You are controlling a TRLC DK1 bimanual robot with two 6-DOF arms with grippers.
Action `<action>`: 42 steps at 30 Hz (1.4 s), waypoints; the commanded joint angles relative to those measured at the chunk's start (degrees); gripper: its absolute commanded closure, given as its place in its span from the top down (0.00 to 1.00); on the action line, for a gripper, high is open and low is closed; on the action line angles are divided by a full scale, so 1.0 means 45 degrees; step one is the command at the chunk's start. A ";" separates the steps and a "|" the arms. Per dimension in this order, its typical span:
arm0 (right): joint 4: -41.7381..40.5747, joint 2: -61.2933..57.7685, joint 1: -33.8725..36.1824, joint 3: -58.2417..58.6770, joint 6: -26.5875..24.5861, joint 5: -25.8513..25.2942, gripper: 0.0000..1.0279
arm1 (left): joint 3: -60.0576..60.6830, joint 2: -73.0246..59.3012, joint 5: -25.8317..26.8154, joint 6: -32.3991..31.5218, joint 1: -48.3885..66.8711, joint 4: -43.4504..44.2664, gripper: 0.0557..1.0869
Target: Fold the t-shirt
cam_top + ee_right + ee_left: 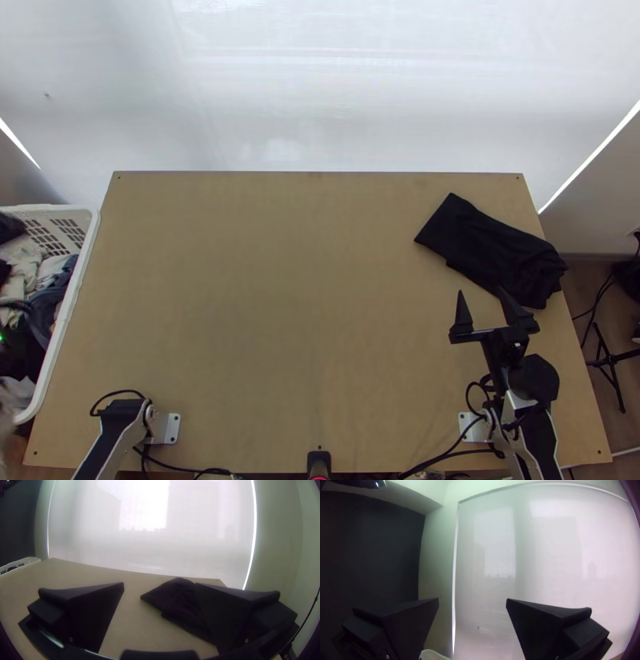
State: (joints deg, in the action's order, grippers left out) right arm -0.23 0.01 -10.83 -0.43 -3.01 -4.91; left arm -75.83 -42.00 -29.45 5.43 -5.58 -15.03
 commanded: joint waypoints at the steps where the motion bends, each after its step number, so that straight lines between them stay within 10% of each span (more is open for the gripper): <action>1: 0.0012 -0.0002 0.0004 0.0017 0.0004 -0.0003 0.96 | -0.4574 -0.3441 -0.1111 -0.0426 -0.1806 -0.3633 0.95; 7: -0.0008 -0.0002 0.0004 -0.0003 0.0004 -0.0003 0.96 | -0.7035 -0.6273 -0.0721 -0.1480 -0.3837 -0.8184 0.95; 14: -0.0008 -0.0002 0.0004 -0.0003 0.0004 -0.0003 0.96 | -0.8637 -1.0394 0.2346 -0.2535 -0.7040 -1.1465 0.95; 22: -0.0008 -0.0002 0.0004 -0.0003 0.0004 -0.0003 0.96 | -1.1019 -1.5862 0.3400 -0.2535 -0.9833 -1.2774 0.95; 42: -0.0008 -0.0002 0.0004 0.0017 0.0004 -0.0003 0.96 | -1.1176 -2.1976 0.4514 0.2797 -1.2118 -0.8712 0.95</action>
State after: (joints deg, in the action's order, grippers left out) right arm -0.25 0.01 -10.81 -0.40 -2.98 -4.91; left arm -124.81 -133.19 -10.04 10.22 -57.74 -61.71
